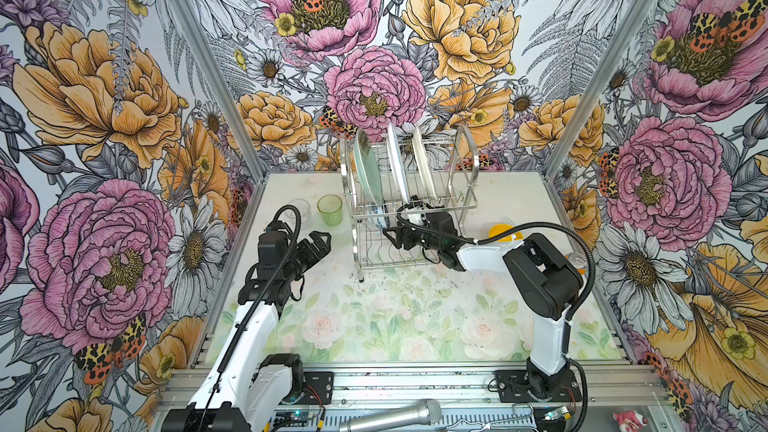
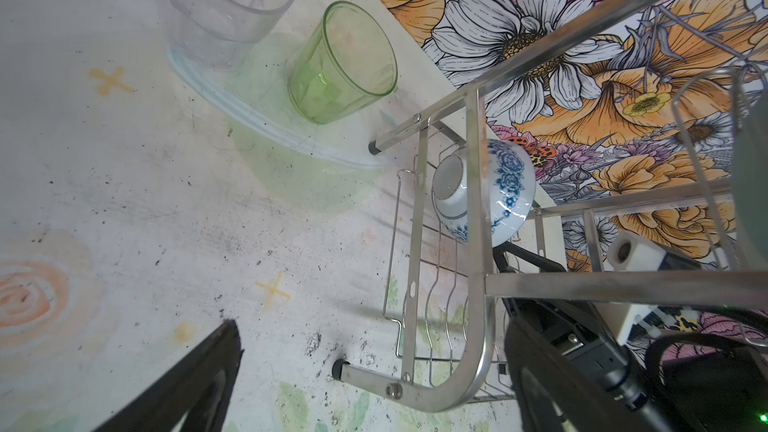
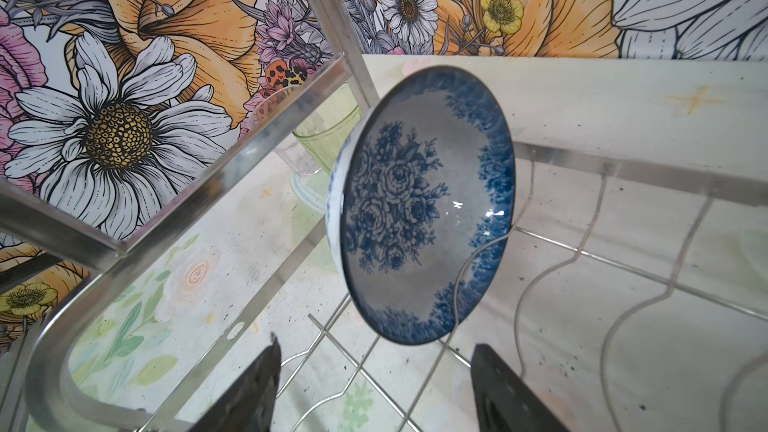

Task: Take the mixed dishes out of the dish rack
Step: 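Reach the right gripper into the rack around the blue-and-white bowl rim, then close the right gripper on the rim of the blue-and-white bowl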

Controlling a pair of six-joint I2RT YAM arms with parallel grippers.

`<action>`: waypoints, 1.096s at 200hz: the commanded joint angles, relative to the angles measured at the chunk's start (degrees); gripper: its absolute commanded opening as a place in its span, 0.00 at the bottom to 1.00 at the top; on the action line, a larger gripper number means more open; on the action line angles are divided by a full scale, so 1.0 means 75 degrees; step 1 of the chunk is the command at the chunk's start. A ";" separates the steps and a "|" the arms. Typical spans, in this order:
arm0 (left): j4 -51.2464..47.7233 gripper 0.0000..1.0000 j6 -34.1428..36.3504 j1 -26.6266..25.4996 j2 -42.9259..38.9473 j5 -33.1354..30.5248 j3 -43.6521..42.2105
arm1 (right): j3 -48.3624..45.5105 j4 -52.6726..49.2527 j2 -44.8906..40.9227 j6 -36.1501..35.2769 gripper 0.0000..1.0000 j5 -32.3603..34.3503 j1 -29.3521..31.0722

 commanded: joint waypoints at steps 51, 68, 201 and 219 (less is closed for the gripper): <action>-0.0032 0.99 -0.0115 -0.0149 -0.0241 0.0118 -0.0150 | 0.0677 0.0081 0.0362 -0.0030 0.68 -0.0871 -0.0183; -0.0011 0.99 -0.0116 -0.0162 -0.0217 0.0123 -0.0156 | 0.0809 0.0073 0.0477 -0.0004 0.67 -0.1012 -0.0183; 0.0302 0.99 -0.0196 -0.0227 -0.0041 0.0275 -0.0290 | 0.1764 -0.0130 0.1120 0.0063 0.57 -0.1550 -0.0218; 0.0338 0.99 -0.0211 -0.0239 -0.0012 0.0250 -0.0302 | 0.1841 -0.0153 0.1198 0.0068 0.53 -0.1591 -0.0218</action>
